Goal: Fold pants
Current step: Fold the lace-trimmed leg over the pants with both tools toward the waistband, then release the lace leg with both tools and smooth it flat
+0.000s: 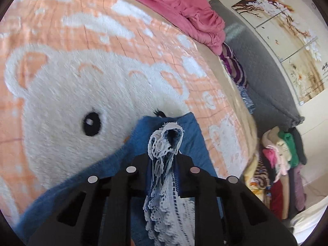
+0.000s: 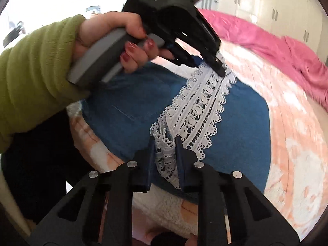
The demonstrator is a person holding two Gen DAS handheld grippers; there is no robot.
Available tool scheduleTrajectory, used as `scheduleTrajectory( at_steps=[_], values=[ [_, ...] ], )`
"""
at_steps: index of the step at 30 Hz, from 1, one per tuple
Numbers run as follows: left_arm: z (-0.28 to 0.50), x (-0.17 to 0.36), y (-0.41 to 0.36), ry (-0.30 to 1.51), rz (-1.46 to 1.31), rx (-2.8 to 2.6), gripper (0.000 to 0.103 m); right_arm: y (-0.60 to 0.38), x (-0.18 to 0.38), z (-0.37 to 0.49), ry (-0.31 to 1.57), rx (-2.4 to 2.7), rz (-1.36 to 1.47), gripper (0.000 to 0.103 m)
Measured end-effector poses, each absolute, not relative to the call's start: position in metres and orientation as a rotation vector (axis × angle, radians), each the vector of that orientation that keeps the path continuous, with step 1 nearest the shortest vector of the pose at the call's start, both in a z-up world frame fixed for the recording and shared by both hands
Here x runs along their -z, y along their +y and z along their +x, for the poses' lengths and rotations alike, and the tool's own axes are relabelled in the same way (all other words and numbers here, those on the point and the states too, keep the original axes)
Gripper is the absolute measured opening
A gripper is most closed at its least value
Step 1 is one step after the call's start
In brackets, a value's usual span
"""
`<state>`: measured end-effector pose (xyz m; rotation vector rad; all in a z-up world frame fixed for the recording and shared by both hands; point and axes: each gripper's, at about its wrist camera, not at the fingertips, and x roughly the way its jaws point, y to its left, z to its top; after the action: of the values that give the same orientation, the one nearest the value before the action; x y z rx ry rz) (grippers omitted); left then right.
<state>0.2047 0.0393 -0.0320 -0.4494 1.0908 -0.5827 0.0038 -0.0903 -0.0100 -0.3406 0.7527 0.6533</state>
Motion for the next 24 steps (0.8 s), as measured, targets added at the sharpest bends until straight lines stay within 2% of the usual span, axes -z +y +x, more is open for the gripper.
scheduleTrajectory(
  at_steps=[2, 3, 4, 6, 8, 11, 14, 17, 24],
  values=[
    [0.205, 0.037, 0.043, 1.114, -0.434, 0.555, 0.017, -0.085, 0.017, 0.006, 0.782, -0.679, -0.325, 0.014],
    [0.207, 0.041, 0.044, 1.124, -0.430, 0.542, 0.020, -0.084, 0.023, 0.009, 0.801, -0.685, -0.324, 0.014],
    [0.208, 0.049, 0.046, 1.145, -0.437, 0.513, 0.022, -0.082, 0.031, 0.011, 0.822, -0.690, -0.321, 0.018],
    [0.213, 0.060, 0.049, 1.178, -0.443, 0.486, 0.031, -0.085, 0.037, 0.014, 0.831, -0.709, -0.286, 0.026],
    [0.215, 0.061, 0.054, 1.186, -0.478, 0.492, 0.034, -0.093, 0.031, 0.012, 0.844, -0.736, -0.229, 0.034],
    [0.209, 0.033, 0.065, 1.087, -0.421, 0.437, 0.063, -0.119, 0.011, 0.009, 0.820, -0.757, -0.132, 0.038],
    [0.199, 0.002, 0.072, 0.971, -0.351, 0.400, 0.064, -0.162, -0.010, 0.012, 0.751, -0.642, -0.050, 0.040],
    [0.187, -0.015, 0.054, 0.922, -0.304, 0.460, 0.062, -0.191, -0.006, 0.021, 0.772, -0.517, -0.043, 0.040],
    [0.166, 0.023, -0.024, 1.040, 0.001, 0.495, 0.064, -0.195, 0.037, 0.027, 0.915, -0.470, -0.078, 0.042]
  ],
)
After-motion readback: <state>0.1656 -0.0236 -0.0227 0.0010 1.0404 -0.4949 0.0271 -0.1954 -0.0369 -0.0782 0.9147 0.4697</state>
